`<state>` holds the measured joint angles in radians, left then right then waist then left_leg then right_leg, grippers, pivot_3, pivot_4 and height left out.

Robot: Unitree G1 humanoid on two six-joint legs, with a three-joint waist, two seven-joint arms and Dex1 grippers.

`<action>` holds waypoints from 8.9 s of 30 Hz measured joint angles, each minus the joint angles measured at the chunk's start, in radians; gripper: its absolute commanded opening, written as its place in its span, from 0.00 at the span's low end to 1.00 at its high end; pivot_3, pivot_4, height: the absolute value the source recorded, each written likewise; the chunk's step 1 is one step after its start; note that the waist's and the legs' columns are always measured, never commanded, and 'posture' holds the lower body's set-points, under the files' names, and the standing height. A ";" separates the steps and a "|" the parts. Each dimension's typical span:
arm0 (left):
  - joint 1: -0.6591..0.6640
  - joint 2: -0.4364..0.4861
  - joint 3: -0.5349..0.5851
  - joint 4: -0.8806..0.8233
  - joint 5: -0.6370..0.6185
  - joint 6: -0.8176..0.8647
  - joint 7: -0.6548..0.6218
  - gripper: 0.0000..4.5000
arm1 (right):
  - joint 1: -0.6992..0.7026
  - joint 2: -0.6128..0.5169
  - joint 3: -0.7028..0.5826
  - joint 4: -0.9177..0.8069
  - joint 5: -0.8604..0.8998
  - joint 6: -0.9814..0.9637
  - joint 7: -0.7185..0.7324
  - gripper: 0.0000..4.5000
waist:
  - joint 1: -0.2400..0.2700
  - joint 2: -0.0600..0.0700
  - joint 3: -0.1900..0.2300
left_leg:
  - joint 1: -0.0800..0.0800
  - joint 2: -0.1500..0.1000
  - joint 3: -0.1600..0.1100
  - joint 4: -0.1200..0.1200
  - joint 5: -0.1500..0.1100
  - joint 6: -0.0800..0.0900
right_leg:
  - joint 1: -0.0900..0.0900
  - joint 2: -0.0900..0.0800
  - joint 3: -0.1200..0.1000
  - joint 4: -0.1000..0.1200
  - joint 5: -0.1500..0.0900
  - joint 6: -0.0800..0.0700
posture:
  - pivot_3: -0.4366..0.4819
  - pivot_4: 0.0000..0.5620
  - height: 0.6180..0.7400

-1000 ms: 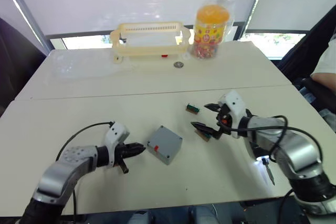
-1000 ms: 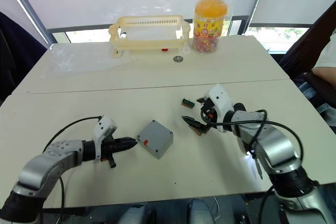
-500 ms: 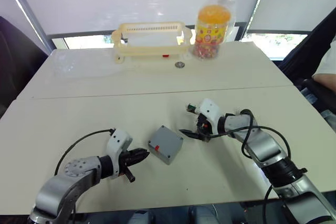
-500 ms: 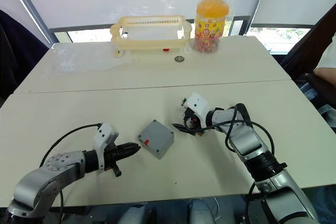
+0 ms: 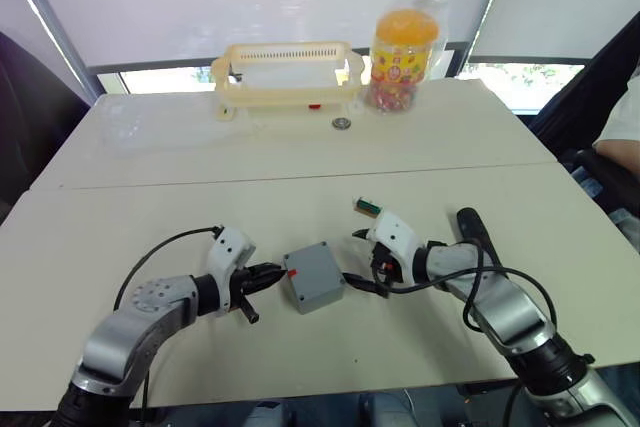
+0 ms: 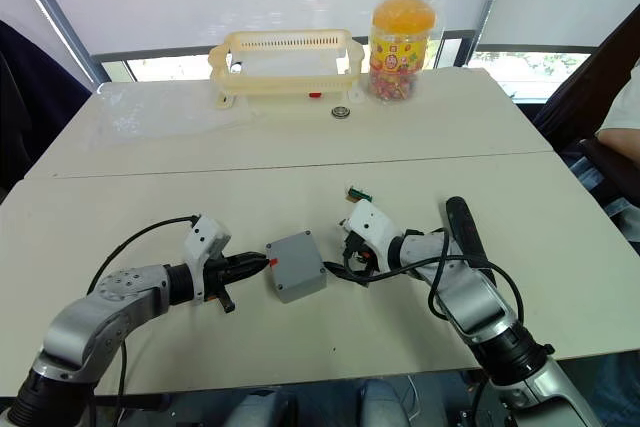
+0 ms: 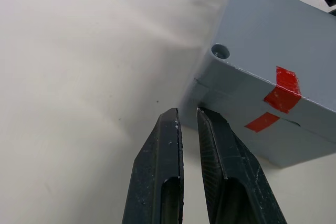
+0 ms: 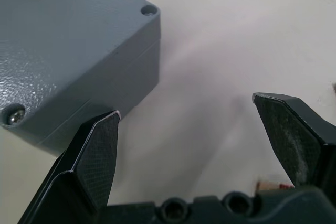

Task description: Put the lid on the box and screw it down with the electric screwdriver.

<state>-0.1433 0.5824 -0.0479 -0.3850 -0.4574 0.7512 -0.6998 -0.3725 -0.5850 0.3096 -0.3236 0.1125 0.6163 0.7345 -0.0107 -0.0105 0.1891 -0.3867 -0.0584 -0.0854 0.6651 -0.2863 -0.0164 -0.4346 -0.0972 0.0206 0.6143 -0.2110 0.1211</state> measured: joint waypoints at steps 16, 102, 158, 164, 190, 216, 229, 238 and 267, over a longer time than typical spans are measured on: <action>-0.069 -0.003 -0.031 0.095 0.054 -0.064 -0.045 0.11 | 0.014 0.009 0.029 -0.055 -0.002 0.077 -0.004 0.99 | -0.001 0.000 0.000 | 0.000 0.000 0.000 0.000 0.000 0.000 | 0.000 0.000 0.000 0.000 0.000 0.000 | 0.48 0.27 1.00; -0.242 0.250 -0.039 -0.111 -0.185 0.113 -0.235 0.00 | 0.118 0.102 -0.274 0.115 0.180 -0.006 -0.141 0.00 | -0.003 0.000 0.000 | 0.002 0.000 0.001 0.000 0.000 0.000 | 0.001 0.001 0.001 0.002 0.000 0.000 | 0.48 0.27 1.00; -0.213 0.227 -0.097 -0.089 -0.117 0.047 -0.239 0.00 | 0.058 0.128 -0.174 -0.119 0.352 0.140 -0.125 0.00 | -0.003 0.000 0.000 | 0.002 0.000 0.000 0.000 0.000 0.000 | 0.001 0.001 0.001 0.002 0.000 0.000 | 0.48 0.27 1.00; -0.213 0.224 -0.097 -0.089 -0.117 0.047 -0.239 0.00 | 0.064 0.130 -0.155 -0.100 0.325 0.129 -0.122 0.00 | -0.003 0.000 0.000 | 0.002 0.000 0.001 0.000 0.000 0.000 | 0.001 0.001 0.001 0.002 0.000 0.000 | 0.48 0.27 1.00; -0.283 0.210 -0.089 -0.060 -0.144 0.066 -0.274 0.00 | -0.085 0.040 -0.423 -0.176 0.565 0.368 -0.142 0.77 | 0.001 0.000 0.000 | 0.001 0.000 0.000 0.000 0.000 0.000 | 0.001 0.001 0.000 0.002 0.000 0.000 | 0.48 0.27 1.00; -0.383 0.123 -0.209 -0.125 -0.157 -0.013 -0.405 0.00 | 0.025 -0.787 -0.514 0.275 1.133 0.992 -0.333 0.99 | 0.000 0.001 0.000 | 0.001 0.001 0.007 0.001 -0.001 0.003 | 0.003 0.001 0.001 -0.001 0.000 0.000 | 0.48 0.27 1.00; -0.296 0.114 -0.181 -0.237 -0.209 0.070 -0.267 0.00 | -0.115 -0.614 -0.328 0.388 1.080 0.992 -0.469 0.99 | 0.000 0.001 0.000 | 0.001 0.001 0.007 0.002 -0.001 0.003 | 0.003 0.001 0.001 -0.001 0.000 0.000 | 0.48 0.27 1.00; -0.279 0.124 -0.171 -0.241 -0.209 0.074 -0.241 0.00 | -0.131 -0.561 -0.296 0.350 0.988 0.992 -0.501 0.38 | -0.001 -0.003 -0.002 | 0.004 0.001 0.006 0.002 -0.001 0.003 | 0.006 0.002 0.001 -0.001 0.000 0.000 | 0.48 0.27 1.00; -0.448 0.225 -0.134 0.164 -0.103 -0.011 -0.478 0.00 | 0.092 0.328 -0.381 -0.241 0.608 0.002 -0.481 0.38 | -0.002 0.001 0.001 | 0.009 0.002 0.002 -0.002 -0.001 0.003 | 0.006 0.004 0.004 0.002 0.000 0.000 | 0.48 0.27 1.00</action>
<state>-0.5917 0.8073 -0.1822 -0.2210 -0.5604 0.7400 -1.1781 -0.2805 -0.2575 -0.0713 -0.5646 0.7201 0.6184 0.2536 -0.0127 -0.0096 0.1897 -0.3774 -0.0564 -0.0831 0.6631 -0.2877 -0.0135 -0.4288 -0.0932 0.0247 0.6164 -0.2110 0.1213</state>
